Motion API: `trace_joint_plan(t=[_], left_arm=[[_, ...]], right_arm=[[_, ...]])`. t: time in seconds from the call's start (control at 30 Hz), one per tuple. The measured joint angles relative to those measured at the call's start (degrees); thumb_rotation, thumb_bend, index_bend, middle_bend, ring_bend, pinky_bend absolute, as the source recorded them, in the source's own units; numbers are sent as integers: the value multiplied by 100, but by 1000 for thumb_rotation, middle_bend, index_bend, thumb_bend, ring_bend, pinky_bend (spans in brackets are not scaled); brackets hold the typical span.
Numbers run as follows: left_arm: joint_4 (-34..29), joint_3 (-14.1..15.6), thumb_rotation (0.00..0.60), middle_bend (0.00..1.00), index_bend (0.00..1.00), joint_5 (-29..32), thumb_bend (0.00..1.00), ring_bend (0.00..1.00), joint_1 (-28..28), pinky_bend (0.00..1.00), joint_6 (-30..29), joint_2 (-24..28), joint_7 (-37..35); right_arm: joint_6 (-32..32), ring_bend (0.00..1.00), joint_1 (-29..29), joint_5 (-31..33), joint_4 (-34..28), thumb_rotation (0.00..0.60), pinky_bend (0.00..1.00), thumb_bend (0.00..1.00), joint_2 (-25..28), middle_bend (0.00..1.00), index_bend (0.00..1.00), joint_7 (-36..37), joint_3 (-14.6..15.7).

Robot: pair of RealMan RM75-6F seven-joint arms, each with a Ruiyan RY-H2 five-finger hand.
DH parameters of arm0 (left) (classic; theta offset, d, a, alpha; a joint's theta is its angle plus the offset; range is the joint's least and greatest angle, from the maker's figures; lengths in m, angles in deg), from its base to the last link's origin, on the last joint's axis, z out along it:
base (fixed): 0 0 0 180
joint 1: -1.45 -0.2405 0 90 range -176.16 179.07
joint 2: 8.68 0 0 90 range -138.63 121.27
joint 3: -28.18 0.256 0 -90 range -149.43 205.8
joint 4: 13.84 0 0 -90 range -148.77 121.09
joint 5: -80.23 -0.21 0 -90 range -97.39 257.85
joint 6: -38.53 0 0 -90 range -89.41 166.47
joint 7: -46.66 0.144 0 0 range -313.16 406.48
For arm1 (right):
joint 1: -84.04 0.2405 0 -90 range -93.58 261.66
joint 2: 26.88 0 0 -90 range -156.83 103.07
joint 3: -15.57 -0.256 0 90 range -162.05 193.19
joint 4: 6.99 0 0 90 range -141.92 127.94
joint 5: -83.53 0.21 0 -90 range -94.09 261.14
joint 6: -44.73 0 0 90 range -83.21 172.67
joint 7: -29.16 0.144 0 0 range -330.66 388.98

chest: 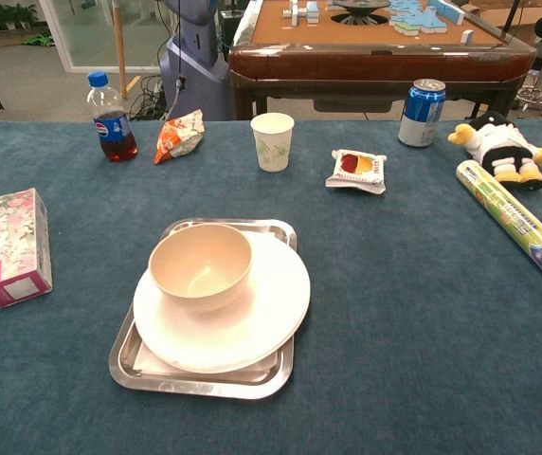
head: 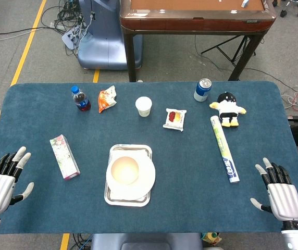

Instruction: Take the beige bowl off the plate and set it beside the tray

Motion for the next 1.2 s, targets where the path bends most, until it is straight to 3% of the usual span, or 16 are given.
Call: trace_joint_plan(t=[0.87, 1.2], left_arm=[[-27, 56, 600, 0, 21, -13, 319, 0, 138, 0, 314, 0, 217], [44, 377, 600, 0, 104, -1102, 319, 0, 566, 0, 728, -170, 990]], right_arm=[[-66, 0, 55, 176, -32, 600, 0, 212, 39, 0, 0, 118, -104], [-329, 0, 173, 526, 41, 600, 0, 212, 10, 0, 0, 104, -200]])
